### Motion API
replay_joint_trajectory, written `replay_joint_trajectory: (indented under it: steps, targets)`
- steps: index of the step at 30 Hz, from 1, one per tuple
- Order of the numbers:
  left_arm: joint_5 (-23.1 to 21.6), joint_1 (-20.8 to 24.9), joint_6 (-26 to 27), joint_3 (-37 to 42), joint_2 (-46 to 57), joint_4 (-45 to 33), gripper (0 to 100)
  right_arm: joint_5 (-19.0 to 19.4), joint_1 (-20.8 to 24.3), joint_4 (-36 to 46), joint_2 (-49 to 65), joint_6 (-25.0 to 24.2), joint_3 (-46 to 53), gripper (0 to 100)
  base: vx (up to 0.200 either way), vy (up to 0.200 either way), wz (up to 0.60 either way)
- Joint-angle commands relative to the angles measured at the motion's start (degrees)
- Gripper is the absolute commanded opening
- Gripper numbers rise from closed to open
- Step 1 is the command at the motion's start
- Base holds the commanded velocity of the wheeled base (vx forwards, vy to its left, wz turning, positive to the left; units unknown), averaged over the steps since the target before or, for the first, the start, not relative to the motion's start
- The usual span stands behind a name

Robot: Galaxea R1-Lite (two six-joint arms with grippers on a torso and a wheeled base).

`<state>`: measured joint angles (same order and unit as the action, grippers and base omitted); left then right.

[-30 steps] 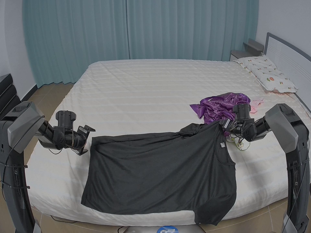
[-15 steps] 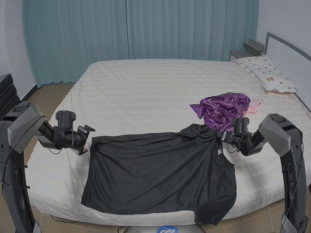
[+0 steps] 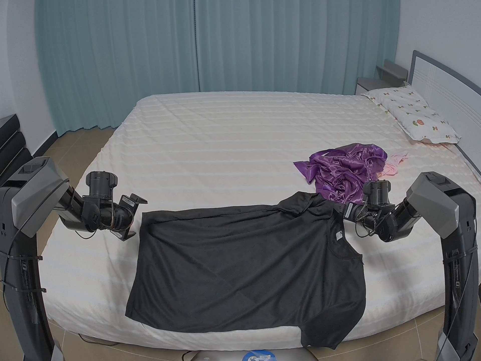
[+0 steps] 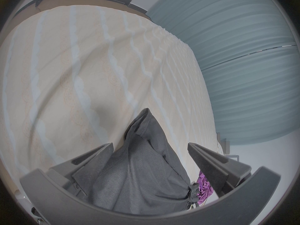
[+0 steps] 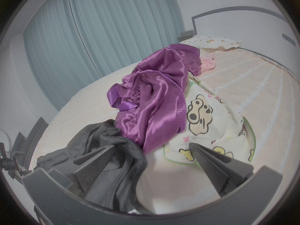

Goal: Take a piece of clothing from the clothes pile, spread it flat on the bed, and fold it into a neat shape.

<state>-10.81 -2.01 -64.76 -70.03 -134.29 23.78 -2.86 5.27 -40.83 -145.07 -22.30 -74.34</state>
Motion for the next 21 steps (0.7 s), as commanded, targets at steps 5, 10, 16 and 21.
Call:
replay_joint_trajectory:
  steps: [5,10,16,21]
  targets:
    - [0.0,-0.01,-0.02,-0.01,-0.09,0.03,100,2.6,0.27,0.13,5.67,-1.79,2.97,100,0.0,0.0,0.0]
    - [0.0,-0.01,-0.02,-0.1,-0.09,0.03,100,2.95,5.19,3.82,8.22,-11.28,0.77,100,0.0,0.0,0.0]
    - [-0.09,-0.01,-0.02,-0.01,-0.09,0.03,100,2.25,10.82,8.92,5.06,-21.03,-6.61,100,0.0,0.0,0.0]
    - [0.0,-0.01,-0.02,-0.01,-0.09,0.03,100,0.23,12.14,11.21,-0.92,-22.62,-13.46,100,0.0,0.0,0.0]
